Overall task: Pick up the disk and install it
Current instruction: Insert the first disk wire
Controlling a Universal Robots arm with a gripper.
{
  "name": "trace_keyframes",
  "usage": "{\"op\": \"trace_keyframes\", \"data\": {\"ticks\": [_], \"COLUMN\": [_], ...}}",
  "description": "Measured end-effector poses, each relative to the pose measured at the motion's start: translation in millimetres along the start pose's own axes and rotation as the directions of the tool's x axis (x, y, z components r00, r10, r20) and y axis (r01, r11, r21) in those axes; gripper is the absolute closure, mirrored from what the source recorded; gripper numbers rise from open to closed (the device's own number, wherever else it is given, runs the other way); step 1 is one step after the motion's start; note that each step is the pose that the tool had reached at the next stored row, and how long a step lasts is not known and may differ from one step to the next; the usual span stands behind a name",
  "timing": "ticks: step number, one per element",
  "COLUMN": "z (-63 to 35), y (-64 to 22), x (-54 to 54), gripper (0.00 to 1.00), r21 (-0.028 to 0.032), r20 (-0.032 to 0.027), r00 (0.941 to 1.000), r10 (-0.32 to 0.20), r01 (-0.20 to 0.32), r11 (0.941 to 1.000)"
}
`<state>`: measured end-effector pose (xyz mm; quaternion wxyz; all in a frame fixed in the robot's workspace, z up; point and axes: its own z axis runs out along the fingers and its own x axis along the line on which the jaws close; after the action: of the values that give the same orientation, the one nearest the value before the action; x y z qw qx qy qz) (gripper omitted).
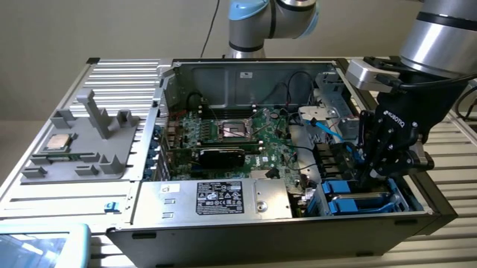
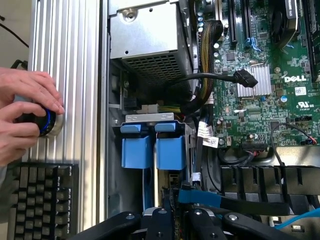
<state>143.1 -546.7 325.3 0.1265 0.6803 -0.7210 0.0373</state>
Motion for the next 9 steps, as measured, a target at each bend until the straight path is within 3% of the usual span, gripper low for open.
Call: {"op": "trace_keyframes", "data": {"ticks": [9], "z": [0.8], "y": [-0.1], "x": [-0.2], "gripper": [0.84], "r21": [-0.0001], "r20": [0.0001], "r00": [1.0], "r10": [0.0], "r01": [0.0], "r11": [1.0]}}
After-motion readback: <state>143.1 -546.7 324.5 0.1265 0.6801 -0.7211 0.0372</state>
